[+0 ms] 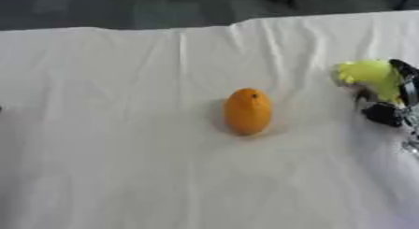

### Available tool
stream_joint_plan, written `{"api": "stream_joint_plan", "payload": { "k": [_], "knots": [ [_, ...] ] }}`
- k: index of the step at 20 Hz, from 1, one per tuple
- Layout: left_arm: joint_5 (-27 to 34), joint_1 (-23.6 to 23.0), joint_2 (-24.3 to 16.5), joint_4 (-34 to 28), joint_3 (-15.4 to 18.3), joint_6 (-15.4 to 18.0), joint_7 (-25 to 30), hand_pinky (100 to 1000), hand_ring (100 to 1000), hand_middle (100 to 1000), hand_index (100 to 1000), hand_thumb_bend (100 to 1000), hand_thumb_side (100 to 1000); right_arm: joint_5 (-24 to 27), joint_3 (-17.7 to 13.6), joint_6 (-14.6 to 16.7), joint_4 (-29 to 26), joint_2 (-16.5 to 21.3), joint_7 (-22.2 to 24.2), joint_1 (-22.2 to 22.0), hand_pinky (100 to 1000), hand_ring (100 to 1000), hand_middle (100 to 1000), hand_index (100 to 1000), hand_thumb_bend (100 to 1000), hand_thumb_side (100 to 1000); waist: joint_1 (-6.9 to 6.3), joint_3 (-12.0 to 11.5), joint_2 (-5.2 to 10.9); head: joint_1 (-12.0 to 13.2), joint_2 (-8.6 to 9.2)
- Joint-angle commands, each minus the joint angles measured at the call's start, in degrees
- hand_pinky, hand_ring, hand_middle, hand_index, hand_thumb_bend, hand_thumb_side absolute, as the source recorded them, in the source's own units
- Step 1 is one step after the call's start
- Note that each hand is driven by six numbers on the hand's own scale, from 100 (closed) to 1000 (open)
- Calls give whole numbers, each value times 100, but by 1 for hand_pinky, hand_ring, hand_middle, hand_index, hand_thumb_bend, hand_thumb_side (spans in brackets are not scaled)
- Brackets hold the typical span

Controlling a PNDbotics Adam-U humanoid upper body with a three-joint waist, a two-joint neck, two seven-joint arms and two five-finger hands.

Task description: Pick up the objects with one hand, pass them to the other hand, and then place them into the box on the other side of the table.

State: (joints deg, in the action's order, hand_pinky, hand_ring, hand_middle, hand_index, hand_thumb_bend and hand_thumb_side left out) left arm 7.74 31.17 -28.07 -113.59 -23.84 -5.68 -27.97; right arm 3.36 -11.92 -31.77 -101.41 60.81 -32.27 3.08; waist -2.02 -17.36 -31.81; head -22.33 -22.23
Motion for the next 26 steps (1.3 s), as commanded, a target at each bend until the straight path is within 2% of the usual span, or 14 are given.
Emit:
{"api": "stream_joint_plan", "payload": {
  "k": [1, 4, 8, 12, 15, 20, 26],
  "knots": [
    [6, 27, -51, -100, 17, 10, -16, 751, 681, 529, 665, 100, 556, -63, 114, -2020, 212, -24, -1970, -51, 644, 853, 731, 891, 295, 100, -23, -25, 52, -12, 113],
    [8, 14, -52, -100, 12, 4, -20, 752, 681, 529, 664, 100, 556, -121, 97, -2020, 145, -40, -1970, -21, 623, 837, 654, 852, 221, 100, -23, -20, 46, -14, 115],
    [-2, 9, -55, -100, 3, 1, -13, 753, 682, 528, 662, 100, 555, -188, 123, -2020, 14, -59, -1970, -22, 614, 815, 580, 782, 188, 100, -23, -14, 42, -9, 107],
    [-2, 9, -53, -100, 2, 5, -13, 753, 683, 529, 661, 100, 555, -224, 115, -2020, -66, -80, -1970, -20, 574, 768, 492, 675, 168, 100, -21, -8, 50, -5, 86],
    [-2, 3, -55, -100, 2, 8, -12, 753, 683, 529, 660, 100, 554, -168, 72, -2020, -151, -106, -1970, -7, 520, 729, 444, 610, 101, 100, -20, 10, 59, 4, 63],
    [-10, -20, -60, -100, 3, 9, -14, 754, 684, 530, 660, 100, 555, -190, -69, -2020, -403, -123, -1970, 15, 419, 682, 402, 554, 100, 100, -21, 81, 92, 24, 25],
    [-20, -37, -65, -100, 4, 9, -7, 754, 684, 530, 659, 100, 555, -460, -234, -1976, -690, -145, -1970, 13, 330, 635, 367, 511, 100, 100, -21, 172, 160, 49, -18]
  ]
}}
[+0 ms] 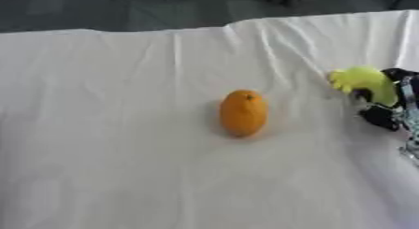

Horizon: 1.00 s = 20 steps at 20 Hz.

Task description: Pick up the objects with one hand, pass them to the other hand, and then place them into the box on the other side of the table.

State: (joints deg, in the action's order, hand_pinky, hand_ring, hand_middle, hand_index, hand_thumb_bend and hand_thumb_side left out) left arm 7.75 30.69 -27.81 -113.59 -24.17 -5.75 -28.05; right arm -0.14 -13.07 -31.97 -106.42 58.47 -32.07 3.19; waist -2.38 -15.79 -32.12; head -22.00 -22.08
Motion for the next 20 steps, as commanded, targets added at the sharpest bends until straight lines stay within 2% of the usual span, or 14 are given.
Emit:
{"api": "stream_joint_plan", "payload": {
  "k": [1, 12, 16, 20],
  "knots": [
    [-21, 7, -93, -100, 37, 16, 3, 755, 685, 531, 659, 100, 555, -149, -136, -1937, -240, 86, -1990, -2, 322, 630, 364, 506, 100, 100, 16, 26, 203, 21, -46],
    [-22, -14, -90, -100, 42, -9, 21, 755, 687, 534, 659, 100, 555, -406, -147, -1753, -806, 54, -1990, -77, 290, 607, 351, 486, 100, 100, 12, 162, 347, 85, -145],
    [-15, -36, -90, -100, 45, -23, 36, 756, 687, 535, 658, 100, 555, -391, -63, -1497, -816, 91, -1990, -58, 288, 603, 350, 484, 100, 100, -9, 238, 433, 181, -225],
    [9, -34, -99, -100, 40, -83, 65, 756, 688, 537, 659, 100, 554, -293, 189, -1148, -817, 201, -1990, 29, 265, 593, 352, 486, 100, 100, -52, 353, 584, 343, -392]
  ]
}}
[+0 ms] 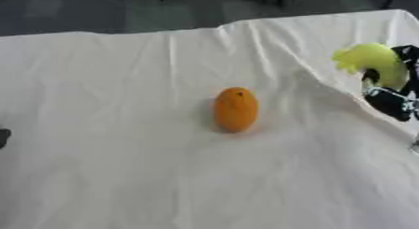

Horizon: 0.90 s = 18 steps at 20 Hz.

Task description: Pick up the objects with one hand, pass them to the other hand, and then place them into the box on the other side of the table.

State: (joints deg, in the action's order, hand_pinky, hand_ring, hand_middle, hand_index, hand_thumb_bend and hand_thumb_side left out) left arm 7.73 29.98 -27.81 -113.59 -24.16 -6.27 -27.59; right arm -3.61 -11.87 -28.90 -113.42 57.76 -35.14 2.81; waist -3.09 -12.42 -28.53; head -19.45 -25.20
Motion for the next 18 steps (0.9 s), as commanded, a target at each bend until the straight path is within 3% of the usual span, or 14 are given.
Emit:
{"api": "stream_joint_plan", "payload": {
  "k": [1, 11, 18],
  "knots": [
    [19, 50, -103, -100, 35, -46, 36, 756, 688, 538, 660, 100, 554, 104, 138, -1383, -117, 299, -1683, 97, 262, 591, 353, 487, 100, 100, 7, 44, 272, 124, -126],
    [125, 136, -94, -100, 40, -239, 261, 758, 694, 543, 661, 100, 560, 360, 1004, -815, -117, 564, -1683, 517, 250, 580, 372, 502, 100, 100, -82, 242, 829, 600, -553],
    [188, 213, -142, -100, 113, -347, 358, 758, 713, 550, 666, 100, 570, 478, 1716, -529, -117, 418, -1683, 845, 217, 576, 376, 506, 100, 100, -103, 287, 1137, 969, -860]
  ]
}}
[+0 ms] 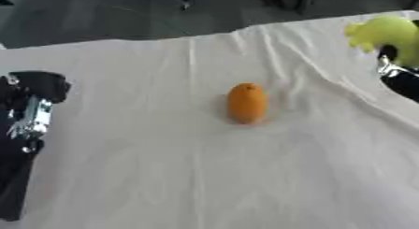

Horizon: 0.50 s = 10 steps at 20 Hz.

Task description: Pick up the objects with one hand, pass them to the other hand, and then place them into the box on the other side of the table.

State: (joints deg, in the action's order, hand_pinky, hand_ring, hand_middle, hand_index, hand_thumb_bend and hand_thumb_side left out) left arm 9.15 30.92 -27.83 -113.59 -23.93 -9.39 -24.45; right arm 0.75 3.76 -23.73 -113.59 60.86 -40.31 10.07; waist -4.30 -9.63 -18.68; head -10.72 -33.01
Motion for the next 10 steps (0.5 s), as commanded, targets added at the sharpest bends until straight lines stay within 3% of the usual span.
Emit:
{"api": "stream_joint_plan", "payload": {
  "k": [1, 10],
  "knots": [
    [48, 149, -156, -100, 93, -50, 67, 758, 714, 552, 668, 100, 573, 45, 246, -998, -100, 64, -1166, 180, 209, 574, 375, 505, 100, 100, 21, 20, 183, 122, -110],
    [-79, 596, -339, -100, 99, -124, 404, 761, 719, 568, 678, 100, 596, -53, 901, -792, -100, -446, -1024, 747, 197, 570, 374, 503, 100, 100, 83, 166, 377, 345, -340]
  ]
}}
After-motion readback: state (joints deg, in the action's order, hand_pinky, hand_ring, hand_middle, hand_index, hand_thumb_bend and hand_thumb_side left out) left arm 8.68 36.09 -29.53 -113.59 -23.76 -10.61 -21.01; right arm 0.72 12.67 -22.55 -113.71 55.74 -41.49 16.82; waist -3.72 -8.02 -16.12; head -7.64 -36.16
